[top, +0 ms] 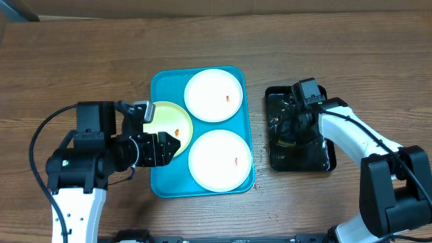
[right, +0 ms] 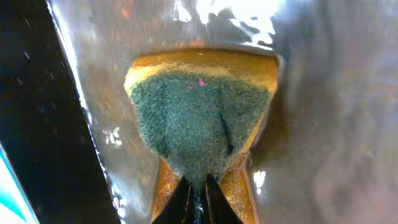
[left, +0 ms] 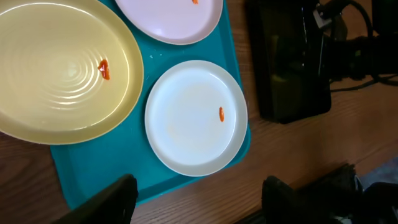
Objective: Clean dirty plates on tray and stack at the side
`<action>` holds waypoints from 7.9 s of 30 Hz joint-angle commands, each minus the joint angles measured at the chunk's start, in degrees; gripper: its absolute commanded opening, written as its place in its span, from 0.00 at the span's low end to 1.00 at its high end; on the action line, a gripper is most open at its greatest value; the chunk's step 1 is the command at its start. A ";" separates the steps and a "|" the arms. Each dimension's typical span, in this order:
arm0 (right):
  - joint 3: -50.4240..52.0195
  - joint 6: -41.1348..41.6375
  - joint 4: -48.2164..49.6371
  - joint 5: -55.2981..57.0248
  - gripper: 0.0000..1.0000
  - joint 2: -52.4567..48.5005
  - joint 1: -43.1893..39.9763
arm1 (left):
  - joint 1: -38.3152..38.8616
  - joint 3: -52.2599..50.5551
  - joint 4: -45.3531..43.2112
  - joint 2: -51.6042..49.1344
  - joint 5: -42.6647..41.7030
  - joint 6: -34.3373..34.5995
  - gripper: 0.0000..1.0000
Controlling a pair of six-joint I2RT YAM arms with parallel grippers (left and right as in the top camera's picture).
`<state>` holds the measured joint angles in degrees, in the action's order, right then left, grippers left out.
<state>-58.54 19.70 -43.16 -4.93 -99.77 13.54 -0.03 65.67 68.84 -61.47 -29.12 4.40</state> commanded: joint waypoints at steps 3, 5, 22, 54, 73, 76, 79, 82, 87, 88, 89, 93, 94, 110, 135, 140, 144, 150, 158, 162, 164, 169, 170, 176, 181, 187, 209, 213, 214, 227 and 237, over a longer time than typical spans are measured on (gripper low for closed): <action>-3.50 0.11 -6.29 -0.24 0.04 3.06 0.28 | 2.69 0.48 0.07 -3.50 2.80 -1.99 0.36; -4.17 -0.37 -8.76 -2.08 0.04 5.84 0.35 | 4.04 0.46 -0.22 -5.31 3.37 -1.57 0.21; -4.17 -2.08 -16.63 -9.33 0.04 17.57 14.08 | 17.55 -2.64 -6.86 -24.98 17.49 15.61 0.04; -1.51 -2.27 -7.65 -11.19 0.04 12.48 25.27 | 17.31 -19.45 -26.71 -30.58 16.02 17.27 0.04; -1.51 12.09 4.44 -15.54 0.04 5.29 28.85 | 17.31 -19.45 -28.24 -30.58 16.22 24.13 0.04; -1.51 12.74 5.86 -13.84 0.04 4.66 28.85 | 17.31 -19.45 -28.48 -30.58 16.20 26.29 0.04; -1.51 13.60 6.03 -11.43 0.04 3.37 28.85 | 17.31 -19.45 -28.41 -30.58 16.26 26.95 0.04; -1.51 13.60 6.99 -11.41 0.04 1.03 28.89 | 17.31 -19.45 -28.48 -30.58 17.03 29.29 0.04; -1.51 13.62 8.74 -11.72 0.04 -2.67 29.03 | 17.31 -19.45 -28.33 -30.58 17.27 30.53 0.04; -1.51 13.57 8.94 -11.39 0.04 -3.37 29.22 | 17.31 -19.45 -28.28 -30.58 17.29 30.53 0.04; -1.51 13.60 9.05 -10.69 0.04 -4.09 29.46 | 17.31 -19.45 -28.24 -30.58 17.29 30.56 0.04; -1.51 15.63 8.59 -8.35 0.04 -7.02 29.79 | 17.31 -19.45 -28.22 -30.58 17.35 31.32 0.04; -1.51 16.65 8.28 -8.33 0.04 -7.78 29.79 | 17.31 -19.45 -28.17 -30.58 17.38 31.43 0.04; -4.35 28.30 -3.30 5.57 0.04 -8.70 24.61 | 17.31 -19.45 -26.56 -30.58 19.78 31.43 0.04; -22.32 9.25 -18.99 6.64 0.04 -6.64 24.63 | 17.31 -19.43 -26.69 -30.47 19.02 29.94 0.04; -22.34 6.82 -18.18 2.23 0.04 -5.14 24.61 | 17.31 -19.21 -26.58 -28.94 18.51 28.50 0.04; -22.34 6.75 -18.08 2.32 0.04 -3.30 24.20 | 17.31 -19.10 -25.77 -26.05 18.56 27.43 0.04; -22.34 6.58 -18.01 2.38 0.04 0.17 21.00 | 17.31 -19.04 -23.93 -21.51 18.60 26.18 0.04; -22.32 7.37 -20.61 5.14 0.04 0.61 14.60 | 17.31 -18.99 -22.16 -18.43 18.60 23.80 0.04; -22.03 11.67 -21.49 7.76 0.04 0.59 8.98 | 17.31 -18.45 -21.77 -17.97 18.58 21.38 0.04; -21.49 11.63 -21.18 7.54 0.04 0.42 6.01 | 17.31 -17.86 -21.00 -17.92 18.75 20.68 0.04; -17.73 5.25 -18.32 1.36 0.04 -1.44 1.77 | 17.31 -14.91 -17.66 -17.90 22.58 19.34 0.04; -16.90 5.25 -18.05 1.40 0.04 -2.08 1.49 | 17.31 -13.99 -16.59 -17.90 23.78 19.37 0.04; -12.44 3.08 -13.44 0.28 0.06 -2.93 1.51 | 17.33 -5.29 -8.61 -17.90 32.44 19.37 0.04; -11.89 2.99 -13.64 -0.07 0.59 -3.02 1.66 | 18.75 -0.79 -5.79 -17.90 37.18 19.47 0.04; -11.89 2.97 -14.14 -1.40 0.85 -3.02 1.66 | 26.14 -0.24 -4.26 -17.90 45.88 23.21 0.04; -11.89 2.95 -13.44 -1.40 0.91 -3.02 1.66 | 51.21 -0.24 -1.73 -17.90 80.08 29.64 0.04; -11.89 2.95 -13.42 -1.38 0.91 -3.02 1.66 | 53.33 -0.24 -2.14 -17.90 85.96 25.79 0.04; -11.89 2.95 -13.40 -1.38 0.91 -3.02 1.66 | 53.88 -0.24 -2.64 -17.90 86.90 24.44 0.04; -11.89 2.95 -12.83 -1.40 0.92 -3.02 1.66 | 60.98 -0.24 -6.29 -17.90 96.06 16.96 0.04; -11.89 2.95 -12.83 -1.40 0.92 -3.02 1.66 | 61.18 -0.24 -6.36 -17.90 98.79 14.84 0.04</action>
<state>-70.65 22.83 -56.16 -6.00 -103.13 14.79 60.77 64.18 62.74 -80.60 66.65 20.10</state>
